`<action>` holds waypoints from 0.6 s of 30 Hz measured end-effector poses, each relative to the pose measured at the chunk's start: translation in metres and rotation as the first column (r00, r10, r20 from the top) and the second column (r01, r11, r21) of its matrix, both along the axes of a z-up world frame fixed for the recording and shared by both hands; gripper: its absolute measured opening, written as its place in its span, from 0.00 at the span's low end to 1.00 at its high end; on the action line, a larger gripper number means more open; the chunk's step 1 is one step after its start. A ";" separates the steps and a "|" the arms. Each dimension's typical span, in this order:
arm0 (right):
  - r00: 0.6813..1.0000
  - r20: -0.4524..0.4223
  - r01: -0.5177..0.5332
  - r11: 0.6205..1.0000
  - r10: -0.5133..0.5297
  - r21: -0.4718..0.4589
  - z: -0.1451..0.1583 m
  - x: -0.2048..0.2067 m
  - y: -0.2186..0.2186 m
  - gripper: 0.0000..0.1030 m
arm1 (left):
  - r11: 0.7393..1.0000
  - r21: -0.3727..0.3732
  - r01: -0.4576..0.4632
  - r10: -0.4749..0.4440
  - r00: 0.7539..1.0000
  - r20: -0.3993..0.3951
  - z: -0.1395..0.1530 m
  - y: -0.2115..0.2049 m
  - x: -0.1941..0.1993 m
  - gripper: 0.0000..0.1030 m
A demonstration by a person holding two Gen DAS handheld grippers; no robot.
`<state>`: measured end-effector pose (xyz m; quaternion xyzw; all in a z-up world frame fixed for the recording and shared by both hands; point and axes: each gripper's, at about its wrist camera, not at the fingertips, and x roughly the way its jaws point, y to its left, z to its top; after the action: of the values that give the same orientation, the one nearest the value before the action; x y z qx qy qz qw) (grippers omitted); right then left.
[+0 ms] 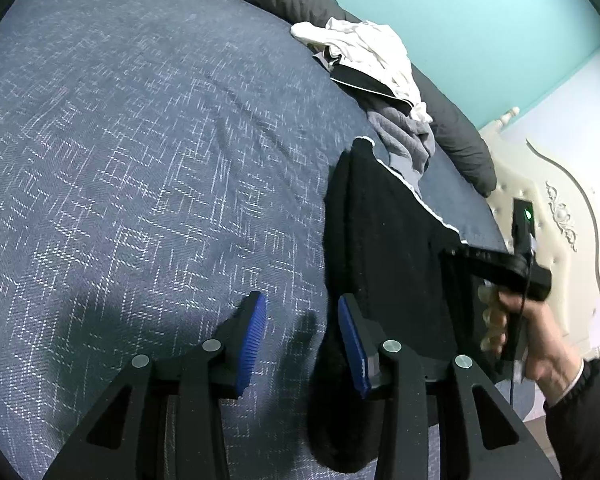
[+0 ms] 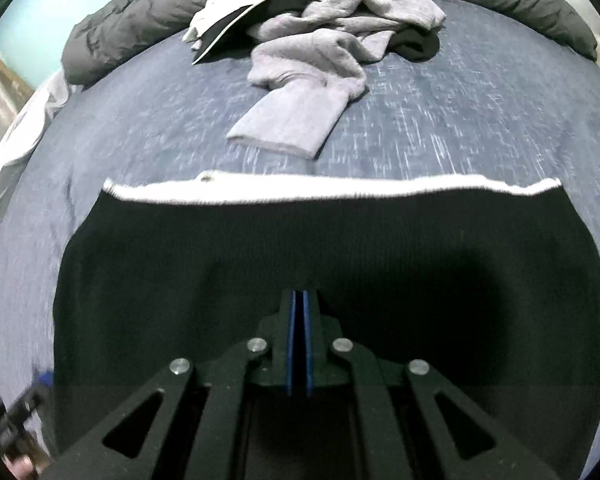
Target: Fold clothes
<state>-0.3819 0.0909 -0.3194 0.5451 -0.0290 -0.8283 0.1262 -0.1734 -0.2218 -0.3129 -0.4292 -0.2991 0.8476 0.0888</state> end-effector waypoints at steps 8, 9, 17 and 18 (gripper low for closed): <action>0.998 0.038 -0.047 0.999 0.046 0.003 -0.010 0.070 0.007 0.02 | 1.000 -0.004 0.009 -0.009 1.000 -0.009 0.006 0.004 0.003 0.40; 0.998 0.037 -0.044 0.999 0.044 0.002 -0.010 0.078 0.010 0.02 | 1.000 -0.004 0.010 -0.010 1.000 -0.012 0.007 0.004 0.003 0.40; 0.996 0.074 -0.042 0.998 0.045 -0.042 -0.008 0.142 0.028 0.02 | 1.000 -0.011 0.015 -0.015 1.000 -0.019 0.015 0.007 0.010 0.47; 0.996 0.072 -0.045 0.998 0.048 -0.042 -0.007 0.149 0.030 0.02 | 1.000 -0.010 0.013 -0.013 1.000 -0.022 0.017 0.007 0.011 0.47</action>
<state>-0.2328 0.1207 -0.3268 0.5731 -0.0375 -0.8038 0.1555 -0.1619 -0.2150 -0.2960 -0.4221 -0.2912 0.8531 0.0958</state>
